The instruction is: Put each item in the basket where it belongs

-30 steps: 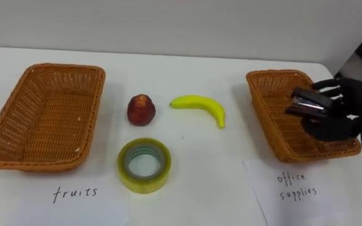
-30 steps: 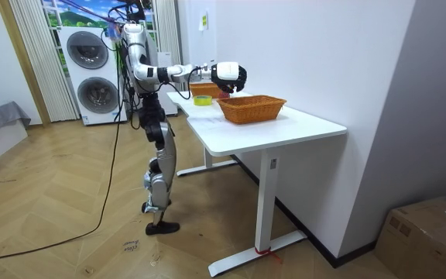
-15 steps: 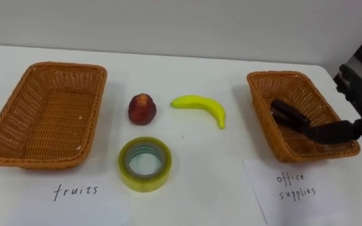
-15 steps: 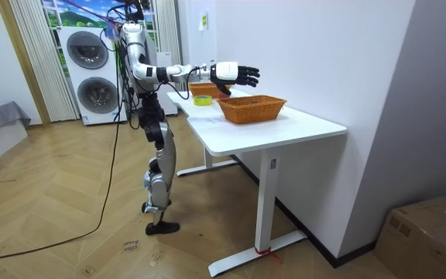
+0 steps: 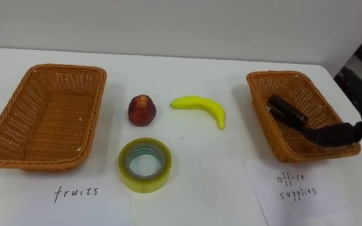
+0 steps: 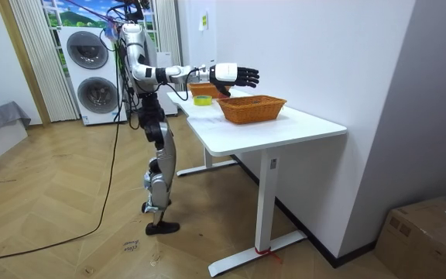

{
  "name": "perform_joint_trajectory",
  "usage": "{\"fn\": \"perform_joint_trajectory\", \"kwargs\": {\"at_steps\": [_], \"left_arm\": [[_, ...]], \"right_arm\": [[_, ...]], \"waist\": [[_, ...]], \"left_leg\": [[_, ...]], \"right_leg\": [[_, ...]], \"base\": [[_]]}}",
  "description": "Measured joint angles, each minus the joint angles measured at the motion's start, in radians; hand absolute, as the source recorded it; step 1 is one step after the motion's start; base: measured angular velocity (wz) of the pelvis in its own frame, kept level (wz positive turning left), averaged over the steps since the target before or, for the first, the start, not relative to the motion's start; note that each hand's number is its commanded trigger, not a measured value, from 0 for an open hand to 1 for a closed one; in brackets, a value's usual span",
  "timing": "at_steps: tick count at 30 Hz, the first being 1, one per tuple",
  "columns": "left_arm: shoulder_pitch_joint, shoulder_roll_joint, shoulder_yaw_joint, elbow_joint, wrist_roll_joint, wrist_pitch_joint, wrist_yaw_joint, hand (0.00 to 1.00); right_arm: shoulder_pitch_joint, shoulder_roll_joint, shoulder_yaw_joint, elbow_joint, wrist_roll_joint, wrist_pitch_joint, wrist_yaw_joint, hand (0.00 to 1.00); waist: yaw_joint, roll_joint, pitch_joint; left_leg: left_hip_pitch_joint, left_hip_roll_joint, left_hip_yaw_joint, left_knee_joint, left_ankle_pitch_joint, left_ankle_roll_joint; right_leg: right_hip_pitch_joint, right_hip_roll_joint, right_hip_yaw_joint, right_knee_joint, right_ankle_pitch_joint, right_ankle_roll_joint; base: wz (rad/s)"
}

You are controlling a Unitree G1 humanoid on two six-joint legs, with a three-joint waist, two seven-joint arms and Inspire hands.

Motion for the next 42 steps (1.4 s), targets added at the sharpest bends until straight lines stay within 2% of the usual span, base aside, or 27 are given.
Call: {"fn": "perform_joint_trajectory", "kwargs": {"at_steps": [14, 22, 27, 31, 34, 42], "left_arm": [[-0.011, 0.0, 0.0, -0.004, 0.0, 0.0, -0.033, 0.0], [-0.04, 0.001, 0.0, -0.004, -0.001, 0.004, -0.046, 0.0], [-0.051, 0.0, 0.0, -0.004, -0.011, 0.004, -0.047, 0.0], [-0.046, 0.002, 0.0, -0.003, -0.081, 0.004, -0.043, 0.0], [-0.04, 0.001, 0.0, -0.003, -0.084, 0.004, -0.036, 0.0], [-0.031, -0.002, -0.004, -0.007, -0.079, 0.005, -0.036, 0.0]], "right_arm": [[-0.007, 0.0, 0.0, -0.046, 0.012, -0.002, 0.008, 0.0], [-0.012, 0.0, 0.022, -0.178, 0.117, -0.001, 0.035, 0.0], [-0.018, 0.0, 0.036, -0.203, 0.194, -0.001, 0.066, 0.0], [-0.045, 0.0, 0.037, -0.208, 0.255, -0.001, 0.067, 0.0], [-0.058, 0.0, 0.041, -0.208, 0.284, -0.001, 0.074, 0.0], [-0.067, -0.001, 0.151, -0.204, 0.299, 0.001, 0.127, 0.0]], "waist": [[0.0, -0.004, 0.0008], [0.01, -0.001, 0.0042], [0.022, 0.006, 0.0038], [0.026, 0.012, 0.0042], [0.031, 0.012, 0.0041], [0.066, 0.009, 0.0029]], "left_leg": [[-0.001, 0.0, 0.002, 0.0, 0.0, 0.0], [-0.002, 0.0, 0.001, 0.001, 0.0, 0.0], [-0.005, 0.0, 0.0, 0.003, 0.0, 0.0], [-0.01, 0.0, -0.007, 0.005, 0.0, 0.0], [-0.014, 0.0, -0.01, 0.008, 0.0, 0.0], [-0.015, 0.0, -0.013, 0.005, 0.0, 0.0]], "right_leg": [[-0.003, -0.002, 0.0, 0.001, 0.0, 0.0], [-0.003, -0.001, 0.0, 0.0, 0.0, 0.0], [-0.002, -0.003, -0.006, 0.001, 0.0, 0.0], [0.004, -0.004, -0.014, 0.004, 0.0, 0.0], [-0.001, -0.004, -0.017, 0.004, 0.0, 0.0], [0.004, -0.004, -0.021, 0.003, 0.0, 0.0]], "base": [[0.0], [0.0], [0.01], [0.05], [0.03], [0.01]]}}
